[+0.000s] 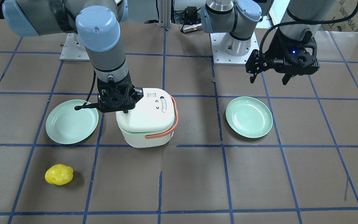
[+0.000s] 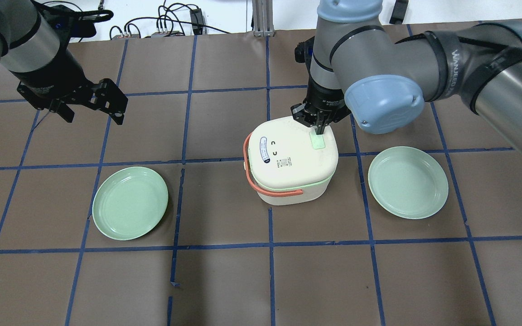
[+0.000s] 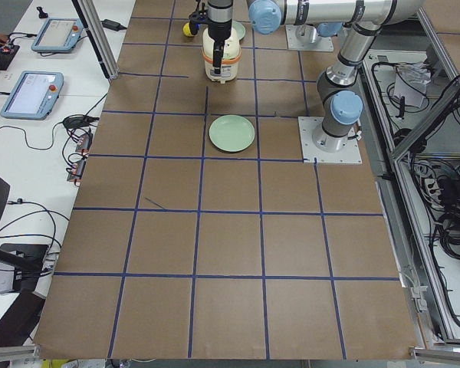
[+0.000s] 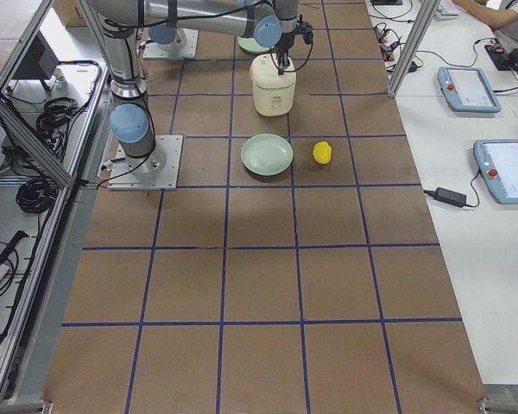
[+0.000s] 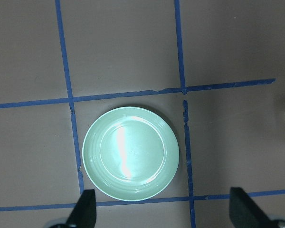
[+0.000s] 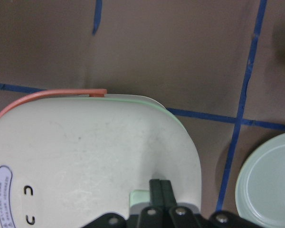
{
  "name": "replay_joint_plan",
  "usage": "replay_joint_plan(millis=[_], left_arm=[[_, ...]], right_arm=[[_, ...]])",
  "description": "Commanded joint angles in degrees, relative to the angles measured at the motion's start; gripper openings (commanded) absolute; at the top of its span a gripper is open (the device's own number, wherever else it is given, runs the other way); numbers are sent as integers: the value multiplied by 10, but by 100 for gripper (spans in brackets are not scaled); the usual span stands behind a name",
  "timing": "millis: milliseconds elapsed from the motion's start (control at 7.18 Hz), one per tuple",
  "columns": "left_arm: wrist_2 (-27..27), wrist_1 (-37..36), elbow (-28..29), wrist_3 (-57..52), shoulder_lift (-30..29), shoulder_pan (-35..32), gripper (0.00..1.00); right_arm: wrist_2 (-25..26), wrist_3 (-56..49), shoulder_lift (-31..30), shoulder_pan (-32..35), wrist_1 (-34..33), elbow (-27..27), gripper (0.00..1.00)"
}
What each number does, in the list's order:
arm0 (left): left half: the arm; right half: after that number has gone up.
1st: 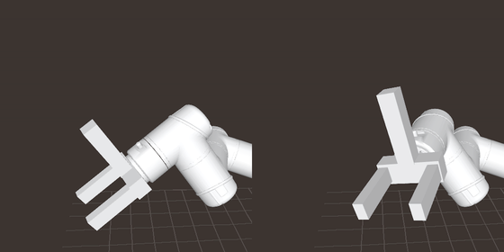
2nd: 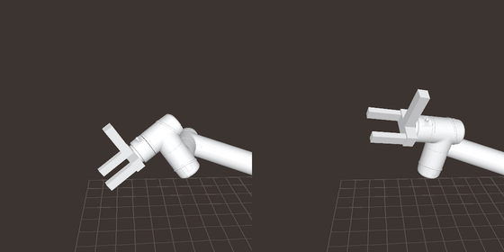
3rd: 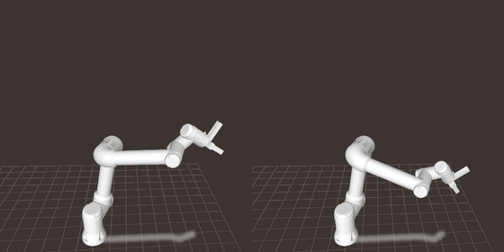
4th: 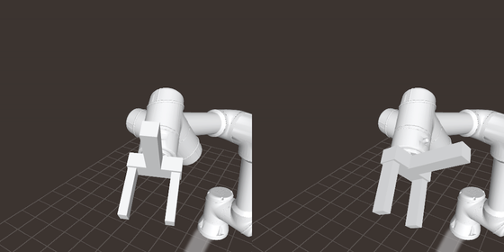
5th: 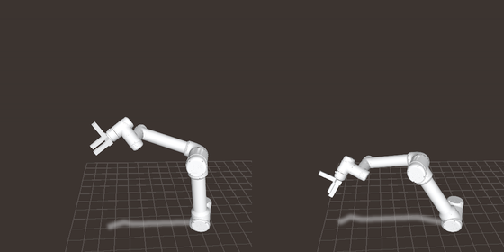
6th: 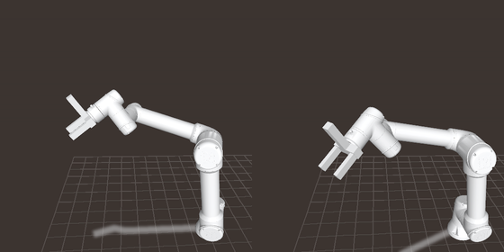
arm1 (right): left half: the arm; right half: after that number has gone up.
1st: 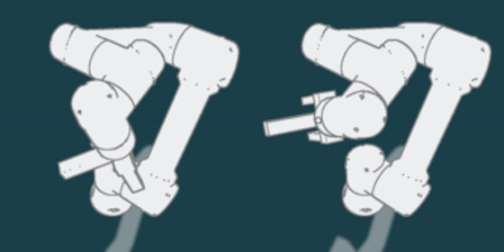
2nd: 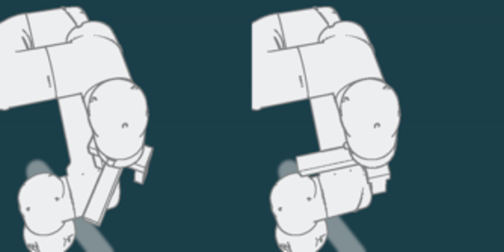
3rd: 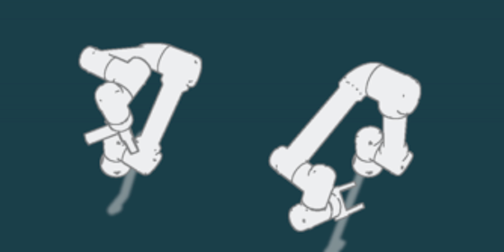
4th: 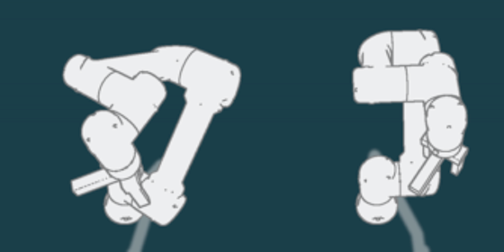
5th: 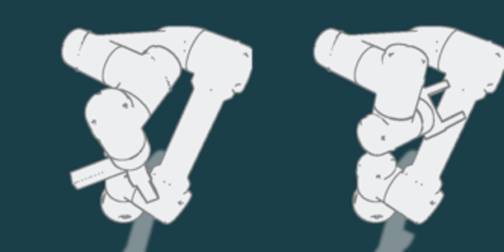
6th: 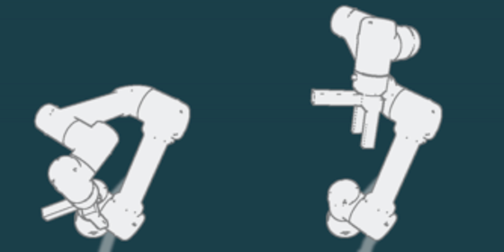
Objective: Press rice cooker button
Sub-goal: 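Press down on the rice cooker lid button with the right gripper, then lift the right gripper away as the cooker lid springs open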
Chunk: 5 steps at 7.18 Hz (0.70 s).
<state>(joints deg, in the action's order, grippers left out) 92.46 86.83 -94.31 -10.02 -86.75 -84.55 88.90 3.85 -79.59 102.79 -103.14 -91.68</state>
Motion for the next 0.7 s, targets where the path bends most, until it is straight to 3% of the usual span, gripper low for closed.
replay_joint_plan(millis=[0,139,278,418,557], left_arm=[[0,0,0,0,0,0,100],[0,0,0,0,0,0,100],[0,0,0,0,0,0,100],[0,0,0,0,0,0,100],[0,0,0,0,0,0,100]], right_arm=[[-3,-2,-11,-13,174,145,31],[-3,-6,-11,-37,213,185,63],[0,-21,-14,-63,218,195,84],[6,-39,-27,-80,221,191,100],[5,-40,-42,-90,245,187,100]])
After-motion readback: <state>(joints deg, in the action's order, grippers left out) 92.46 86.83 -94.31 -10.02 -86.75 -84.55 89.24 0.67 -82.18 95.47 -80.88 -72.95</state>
